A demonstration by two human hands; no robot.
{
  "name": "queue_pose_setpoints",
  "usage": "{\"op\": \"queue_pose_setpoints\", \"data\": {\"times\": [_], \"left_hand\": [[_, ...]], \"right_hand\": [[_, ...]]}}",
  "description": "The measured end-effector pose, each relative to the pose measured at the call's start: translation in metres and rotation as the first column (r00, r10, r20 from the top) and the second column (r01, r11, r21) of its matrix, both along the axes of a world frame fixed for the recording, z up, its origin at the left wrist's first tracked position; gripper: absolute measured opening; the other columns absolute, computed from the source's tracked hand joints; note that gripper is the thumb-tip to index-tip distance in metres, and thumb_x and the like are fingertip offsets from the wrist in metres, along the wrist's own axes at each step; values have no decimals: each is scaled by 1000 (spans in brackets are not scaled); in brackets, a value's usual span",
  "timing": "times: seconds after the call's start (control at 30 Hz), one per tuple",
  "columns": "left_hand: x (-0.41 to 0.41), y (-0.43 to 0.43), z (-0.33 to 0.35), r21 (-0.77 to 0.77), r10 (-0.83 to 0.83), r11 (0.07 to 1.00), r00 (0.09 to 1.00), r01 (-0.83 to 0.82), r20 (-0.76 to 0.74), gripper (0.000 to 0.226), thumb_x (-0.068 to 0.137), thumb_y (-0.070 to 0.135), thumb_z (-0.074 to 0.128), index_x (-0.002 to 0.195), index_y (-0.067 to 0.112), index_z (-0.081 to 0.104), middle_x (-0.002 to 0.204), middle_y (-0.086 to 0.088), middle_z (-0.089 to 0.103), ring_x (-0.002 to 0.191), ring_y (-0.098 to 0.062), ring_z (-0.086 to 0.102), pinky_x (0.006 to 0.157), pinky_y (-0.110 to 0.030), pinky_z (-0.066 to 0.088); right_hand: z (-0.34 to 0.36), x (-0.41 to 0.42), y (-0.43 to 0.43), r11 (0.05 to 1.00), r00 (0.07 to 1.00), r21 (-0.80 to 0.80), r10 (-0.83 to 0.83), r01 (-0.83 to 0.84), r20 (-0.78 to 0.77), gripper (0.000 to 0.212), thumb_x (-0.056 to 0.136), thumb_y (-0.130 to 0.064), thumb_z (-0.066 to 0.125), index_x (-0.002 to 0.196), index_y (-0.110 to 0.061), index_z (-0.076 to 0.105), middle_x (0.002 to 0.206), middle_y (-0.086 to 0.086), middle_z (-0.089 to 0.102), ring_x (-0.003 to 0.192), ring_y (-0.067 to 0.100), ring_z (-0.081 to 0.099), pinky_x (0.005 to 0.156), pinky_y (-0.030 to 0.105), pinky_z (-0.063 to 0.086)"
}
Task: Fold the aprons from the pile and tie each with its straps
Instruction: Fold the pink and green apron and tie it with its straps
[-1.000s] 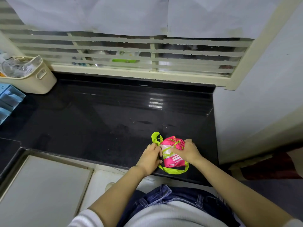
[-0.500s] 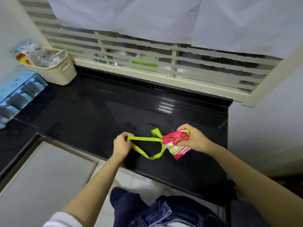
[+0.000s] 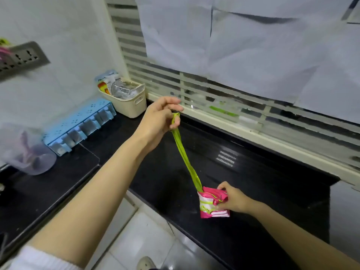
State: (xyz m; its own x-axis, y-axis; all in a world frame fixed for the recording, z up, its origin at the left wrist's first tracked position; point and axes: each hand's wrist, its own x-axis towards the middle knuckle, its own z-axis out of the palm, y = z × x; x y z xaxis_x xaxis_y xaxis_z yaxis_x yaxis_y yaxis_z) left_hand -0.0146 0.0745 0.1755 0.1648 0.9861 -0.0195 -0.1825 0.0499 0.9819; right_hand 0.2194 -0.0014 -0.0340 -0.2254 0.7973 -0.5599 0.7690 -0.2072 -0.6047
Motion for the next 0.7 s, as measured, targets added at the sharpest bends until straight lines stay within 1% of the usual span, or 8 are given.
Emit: {"op": "queue_pose_setpoints", "data": {"times": [0.07, 0.13, 0.23, 0.3, 0.4, 0.53, 0.6, 0.7], "left_hand": [[-15, 6, 17, 70, -110, 990, 976, 125, -186, 32, 79, -10, 38, 94, 15, 51, 90, -2, 58, 47, -7, 42, 46, -19, 33], [-33, 12, 30, 121, -217, 952, 896, 283, -388, 33, 73, -1, 48, 98, 19, 49, 98, -1, 57, 54, -7, 41, 50, -20, 34], [-59, 23, 45, 195, -282, 860, 757, 472, -589, 42, 80, -14, 50, 105, 19, 45, 105, -3, 54, 60, -3, 42, 58, -22, 38], [-82, 33, 51, 251, -231, 826, 709, 505, -667, 46, 80, -16, 49, 105, 22, 44, 106, -5, 53, 64, -2, 46, 61, -22, 41], [-117, 47, 55, 304, -106, 820, 650, 485, -752, 46, 79, -12, 53, 106, 24, 44, 103, -2, 53, 72, -26, 45, 65, -36, 44], [-182, 69, 61, 420, 204, 814, 478, 401, -854, 31, 88, 3, 60, 115, 12, 51, 90, 4, 50, 66, -3, 47, 63, -12, 36], [-215, 76, 67, 451, 316, 815, 374, 364, -872, 18, 91, 8, 58, 108, 4, 58, 84, 2, 52, 68, -10, 45, 62, -10, 32], [-257, 84, 73, 488, 395, 816, 317, 310, -862, 17, 95, 13, 53, 89, -1, 61, 66, 5, 46, 66, -18, 40, 57, -15, 31]], "right_hand": [[10, -23, 19, 986, 983, -102, 143, -132, 112, 75, 72, -24, 80, 129, -11, 33, 115, 2, 53, 102, 12, 53, 79, 13, 42], [32, -50, 42, 975, 967, -78, 218, -209, 129, 104, 69, -28, 83, 145, -10, 13, 143, 12, 33, 130, 20, 39, 103, 22, 36], [98, -105, 75, 968, 957, 187, 203, -165, -208, 103, 73, -25, 80, 148, -13, 10, 151, 2, 21, 140, 15, 24, 113, 25, 24], [146, -147, 94, 939, 895, 328, 233, -105, -381, 66, 82, -20, 72, 136, -17, 35, 139, -4, 42, 128, 7, 42, 110, 24, 32], [195, -193, 116, 920, 823, 387, 266, -62, -502, 9, 93, -9, 55, 99, -14, 60, 96, 0, 68, 88, 3, 65, 89, 21, 51], [223, -240, 151, 863, 852, 504, 294, -42, -433, 19, 96, -12, 49, 88, 0, 61, 67, -3, 61, 64, 1, 60, 83, 29, 50], [237, -263, 165, 864, 832, 503, 258, 29, -492, 18, 95, -13, 52, 81, -8, 61, 60, -3, 51, 56, 2, 51, 73, 31, 50], [264, -300, 179, 831, 823, 553, 267, 67, -501, 19, 93, -20, 57, 76, -14, 62, 51, -8, 47, 48, 1, 38, 51, 14, 33]]}}
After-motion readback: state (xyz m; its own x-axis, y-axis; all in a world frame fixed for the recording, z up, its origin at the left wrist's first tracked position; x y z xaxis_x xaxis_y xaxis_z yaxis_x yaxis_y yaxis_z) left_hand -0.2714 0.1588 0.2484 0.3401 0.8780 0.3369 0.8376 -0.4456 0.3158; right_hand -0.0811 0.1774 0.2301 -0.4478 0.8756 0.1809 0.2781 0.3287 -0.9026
